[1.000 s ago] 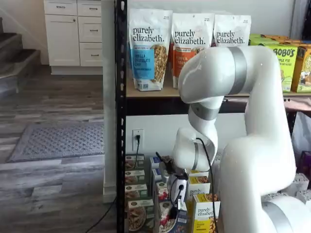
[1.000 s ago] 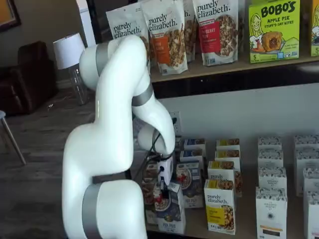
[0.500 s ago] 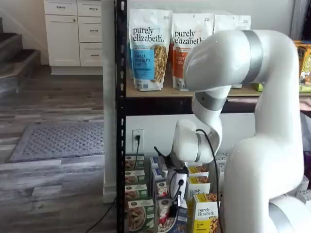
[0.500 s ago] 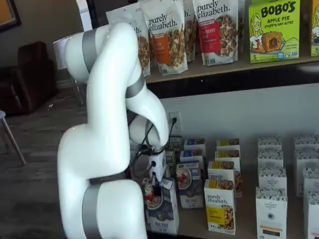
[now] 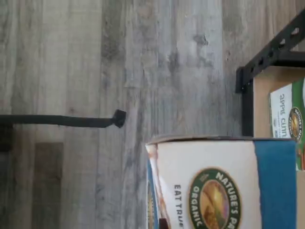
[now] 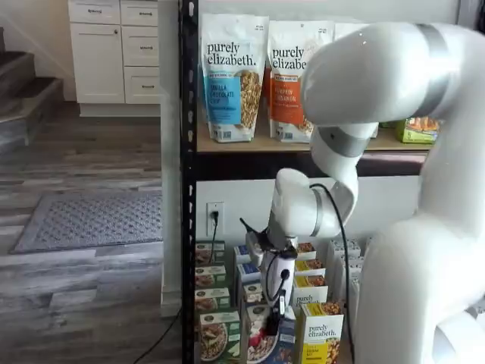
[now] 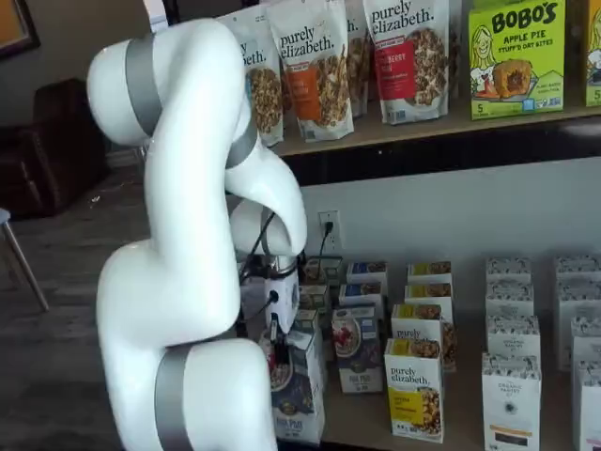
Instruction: Pick up the blue and white box that is on the bottom shelf, the second box from the left
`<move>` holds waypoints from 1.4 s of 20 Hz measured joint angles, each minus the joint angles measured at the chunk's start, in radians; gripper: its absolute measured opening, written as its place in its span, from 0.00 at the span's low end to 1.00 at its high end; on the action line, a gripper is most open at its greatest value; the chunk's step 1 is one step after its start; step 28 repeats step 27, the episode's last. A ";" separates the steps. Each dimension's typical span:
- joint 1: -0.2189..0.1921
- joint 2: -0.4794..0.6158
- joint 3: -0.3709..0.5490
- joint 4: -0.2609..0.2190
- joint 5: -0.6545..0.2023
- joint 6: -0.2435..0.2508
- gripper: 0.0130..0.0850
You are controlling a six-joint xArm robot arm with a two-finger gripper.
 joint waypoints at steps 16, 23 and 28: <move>-0.006 -0.410 0.111 -0.049 0.359 0.078 0.44; -0.023 -0.550 0.104 -0.061 0.495 0.091 0.44; -0.034 -0.596 0.092 -0.059 0.549 0.089 0.44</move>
